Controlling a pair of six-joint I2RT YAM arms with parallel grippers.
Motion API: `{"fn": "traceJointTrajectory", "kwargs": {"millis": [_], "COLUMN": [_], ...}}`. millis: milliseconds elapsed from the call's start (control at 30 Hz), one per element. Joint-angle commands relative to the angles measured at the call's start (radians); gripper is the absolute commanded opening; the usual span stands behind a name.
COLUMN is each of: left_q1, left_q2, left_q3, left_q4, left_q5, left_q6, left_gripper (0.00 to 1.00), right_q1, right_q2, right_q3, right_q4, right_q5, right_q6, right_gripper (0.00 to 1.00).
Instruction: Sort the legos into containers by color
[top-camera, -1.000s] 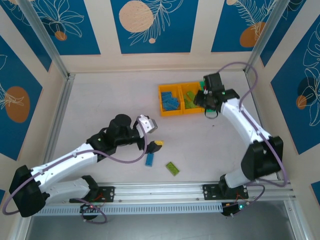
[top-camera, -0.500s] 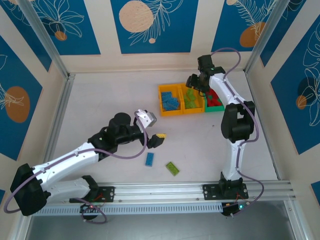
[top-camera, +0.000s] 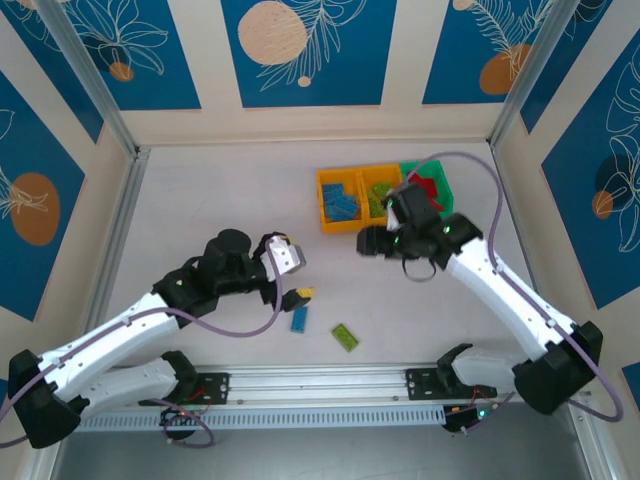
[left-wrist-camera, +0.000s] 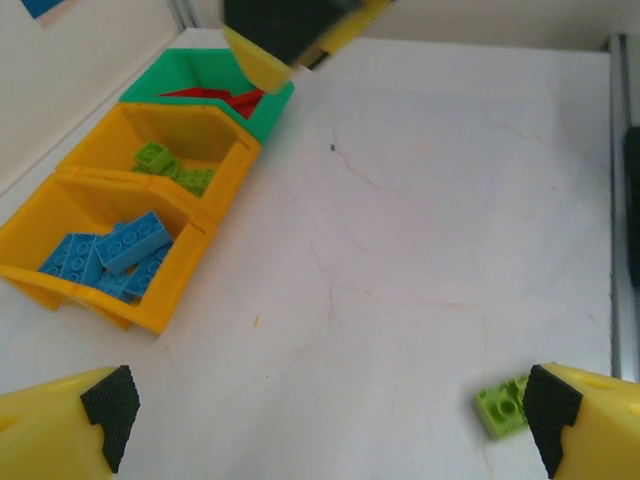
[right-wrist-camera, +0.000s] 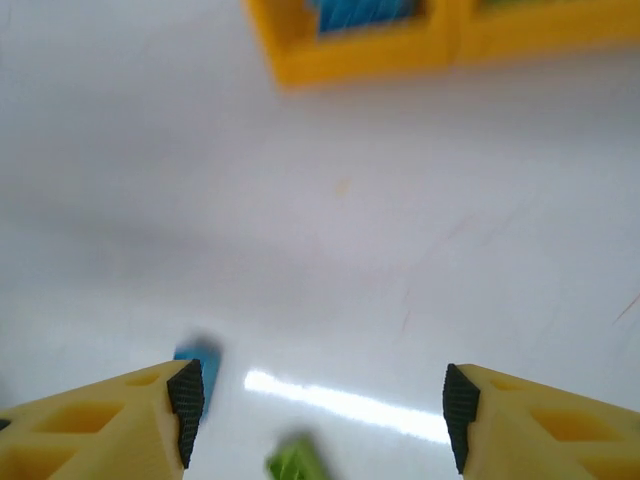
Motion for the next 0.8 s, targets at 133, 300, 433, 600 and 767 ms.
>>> {"fn": "traceJointTrajectory", "kwargs": {"millis": [133, 300, 433, 600, 767], "left_q1": [-0.009, -0.009, -0.009, -0.01, -0.009], "left_q2": [-0.015, 0.004, 0.016, 0.01, 0.003], "left_q3": [0.063, 0.064, 0.051, 0.023, 0.009], "left_q4": [-0.31, -0.323, -0.308, -0.282, -0.276], "left_q5": [0.105, 0.1, 0.089, 0.077, 0.076], "left_q6": [0.179, 0.189, 0.188, 0.187, 0.18], "left_gripper": [1.0, 1.0, 1.0, 1.0, 1.0], "right_q1": [0.32, 0.435, 0.485, 0.491, 0.471], "right_q2": [0.064, 0.239, 0.361, 0.446, 0.475], "right_q3": [-0.176, -0.166, -0.153, -0.163, -0.171], "right_q4": [-0.08, -0.041, -0.007, 0.036, 0.064], "right_q5": [0.013, -0.021, -0.019, 0.016, -0.001], "right_q6": [0.159, 0.075, 0.025, 0.004, -0.007], "right_gripper": [0.72, 0.78, 0.8, 0.71, 0.49]}}
